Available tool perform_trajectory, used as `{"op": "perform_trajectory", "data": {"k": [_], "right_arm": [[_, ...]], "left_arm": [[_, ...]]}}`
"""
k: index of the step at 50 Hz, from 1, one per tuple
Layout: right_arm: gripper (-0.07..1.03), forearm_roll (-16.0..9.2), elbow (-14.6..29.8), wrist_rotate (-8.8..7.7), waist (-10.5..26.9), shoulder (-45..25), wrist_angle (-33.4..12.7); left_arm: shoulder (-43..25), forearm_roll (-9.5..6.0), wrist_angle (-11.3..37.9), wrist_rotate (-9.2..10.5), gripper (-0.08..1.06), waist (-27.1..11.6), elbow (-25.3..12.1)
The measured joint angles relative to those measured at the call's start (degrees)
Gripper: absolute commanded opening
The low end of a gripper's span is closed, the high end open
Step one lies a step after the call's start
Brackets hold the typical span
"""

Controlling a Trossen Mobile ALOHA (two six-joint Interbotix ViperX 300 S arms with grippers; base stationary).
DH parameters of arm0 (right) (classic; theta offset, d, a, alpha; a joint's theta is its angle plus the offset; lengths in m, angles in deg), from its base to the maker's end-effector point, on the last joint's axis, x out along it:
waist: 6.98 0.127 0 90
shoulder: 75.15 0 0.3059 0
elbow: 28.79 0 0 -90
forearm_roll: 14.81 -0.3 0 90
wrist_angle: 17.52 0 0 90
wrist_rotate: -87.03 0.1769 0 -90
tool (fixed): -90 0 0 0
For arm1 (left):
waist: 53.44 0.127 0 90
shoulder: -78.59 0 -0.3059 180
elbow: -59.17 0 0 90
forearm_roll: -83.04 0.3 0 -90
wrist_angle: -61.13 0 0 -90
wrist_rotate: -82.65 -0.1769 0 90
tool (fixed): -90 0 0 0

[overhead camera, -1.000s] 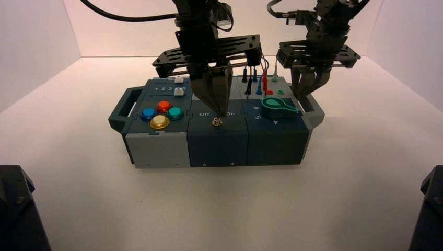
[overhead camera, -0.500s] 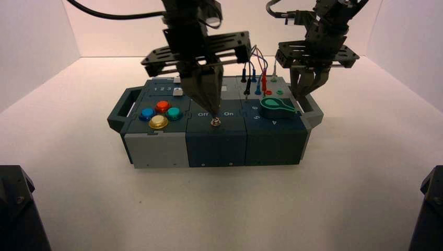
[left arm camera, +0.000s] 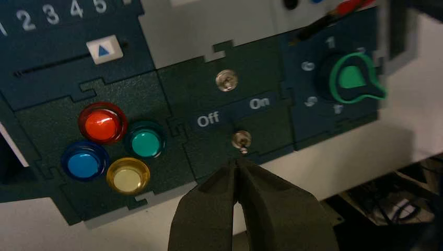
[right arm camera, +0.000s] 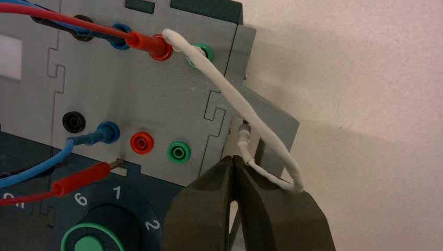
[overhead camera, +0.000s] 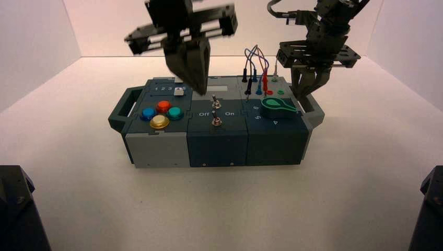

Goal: Flip the bottom switch off with the left gripper.

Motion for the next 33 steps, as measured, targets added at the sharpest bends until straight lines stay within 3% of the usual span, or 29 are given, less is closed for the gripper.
{"op": "perform_trajectory", "data": {"k": [11,33], "right_arm": [[-0.02,0.09,-0.09,-0.09,0.00,0.26,-0.26],[-0.02,0.09,-2.02,-0.53,0.53,4.22,-5.10]], "left_arm": [[1.58,0.00,3.52,-2.37,-0.03,0.00,-1.14],[4.31,-0.09,4.57,-3.43,-0.03,0.00,-0.62]]}}
